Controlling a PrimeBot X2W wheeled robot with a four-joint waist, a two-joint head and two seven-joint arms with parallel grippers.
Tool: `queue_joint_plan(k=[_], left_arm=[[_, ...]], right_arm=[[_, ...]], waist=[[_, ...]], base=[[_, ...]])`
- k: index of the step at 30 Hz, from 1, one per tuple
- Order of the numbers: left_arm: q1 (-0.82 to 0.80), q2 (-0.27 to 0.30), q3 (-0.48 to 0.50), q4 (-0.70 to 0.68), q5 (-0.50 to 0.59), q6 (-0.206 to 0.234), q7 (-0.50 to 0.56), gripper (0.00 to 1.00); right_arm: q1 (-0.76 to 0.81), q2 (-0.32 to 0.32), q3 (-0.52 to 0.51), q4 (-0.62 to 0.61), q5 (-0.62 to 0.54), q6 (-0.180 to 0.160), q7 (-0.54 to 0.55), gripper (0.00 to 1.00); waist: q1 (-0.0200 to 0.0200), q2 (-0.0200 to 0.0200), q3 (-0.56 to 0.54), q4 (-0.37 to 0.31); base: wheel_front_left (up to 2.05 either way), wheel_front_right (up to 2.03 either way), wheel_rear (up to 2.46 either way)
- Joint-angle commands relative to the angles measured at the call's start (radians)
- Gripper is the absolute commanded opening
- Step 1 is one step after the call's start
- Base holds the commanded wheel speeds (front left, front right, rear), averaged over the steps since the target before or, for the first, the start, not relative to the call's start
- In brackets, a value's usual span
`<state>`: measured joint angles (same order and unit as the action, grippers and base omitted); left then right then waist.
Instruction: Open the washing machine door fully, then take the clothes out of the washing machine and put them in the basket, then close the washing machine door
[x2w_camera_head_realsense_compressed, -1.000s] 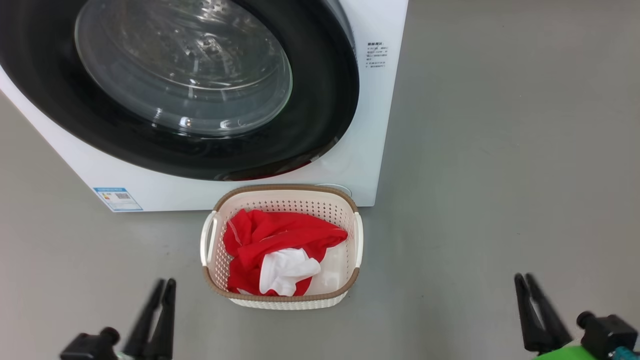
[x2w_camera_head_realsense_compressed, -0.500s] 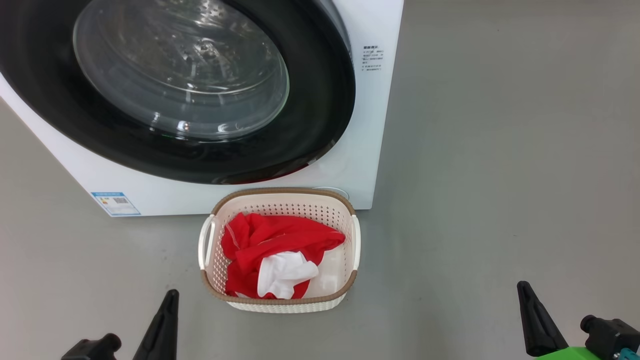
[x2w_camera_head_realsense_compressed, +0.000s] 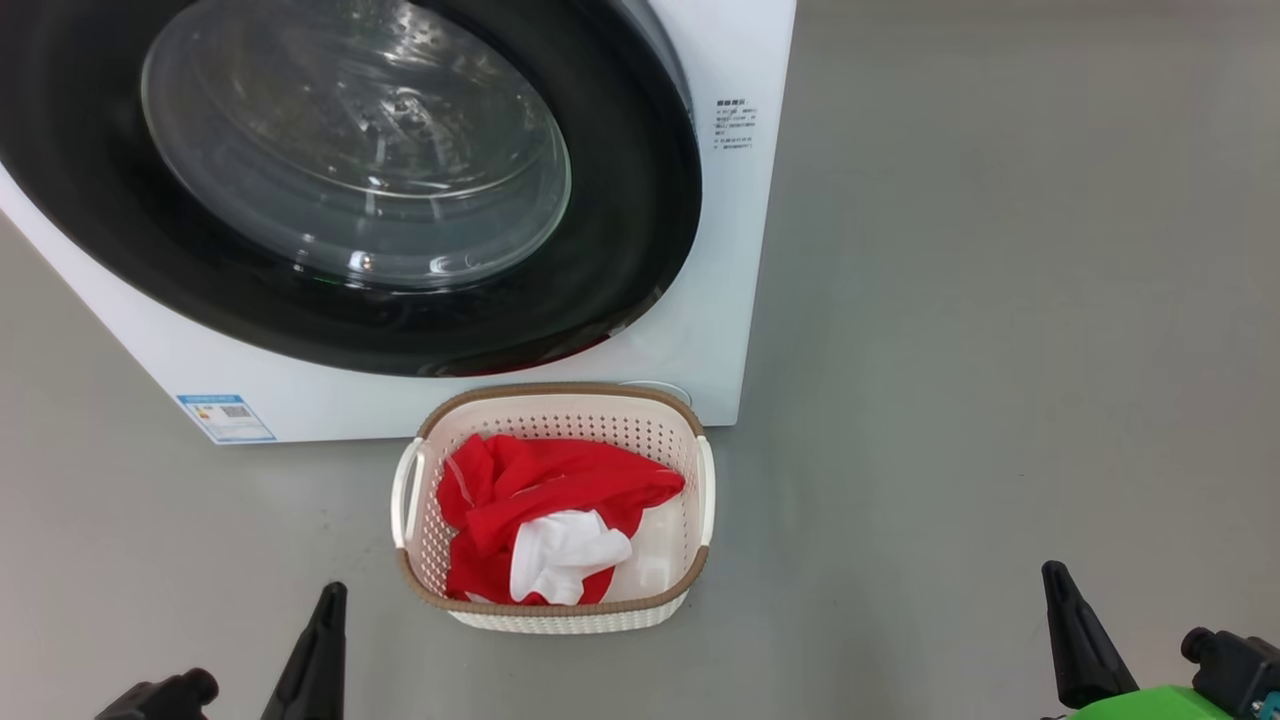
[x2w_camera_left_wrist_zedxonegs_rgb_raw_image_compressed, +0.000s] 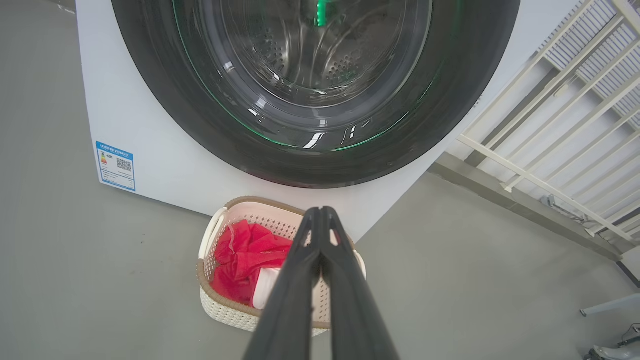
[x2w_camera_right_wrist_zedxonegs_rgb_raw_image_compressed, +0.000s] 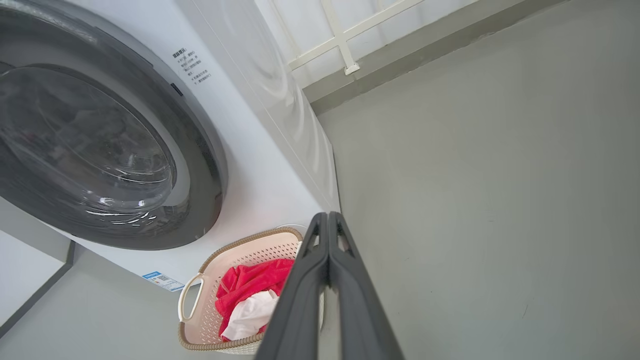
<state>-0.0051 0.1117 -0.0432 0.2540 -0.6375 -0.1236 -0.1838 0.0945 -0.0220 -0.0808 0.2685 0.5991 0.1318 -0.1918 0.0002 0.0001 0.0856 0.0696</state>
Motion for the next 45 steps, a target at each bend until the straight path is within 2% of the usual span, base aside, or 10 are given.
queue_joint_plan(k=[1, 45], left_arm=[[-0.030, 0.009, 0.018, -0.019, -0.028, -0.002, 0.009, 0.00], [-0.062, -0.014, 0.068, -0.015, -0.468, -0.004, 0.130, 0.00]], right_arm=[[-0.040, -0.016, 0.007, -0.022, 0.032, 0.000, 0.007, 0.00], [-0.113, -0.034, 0.006, -0.024, 0.491, -0.001, 0.129, 0.00]], waist=[[-0.0002, -0.0001, -0.002, -0.001], [-0.0002, -0.0001, -0.038, -0.032]], base=[[0.00, 0.00, 0.00], [0.00, 0.00, 0.00]])
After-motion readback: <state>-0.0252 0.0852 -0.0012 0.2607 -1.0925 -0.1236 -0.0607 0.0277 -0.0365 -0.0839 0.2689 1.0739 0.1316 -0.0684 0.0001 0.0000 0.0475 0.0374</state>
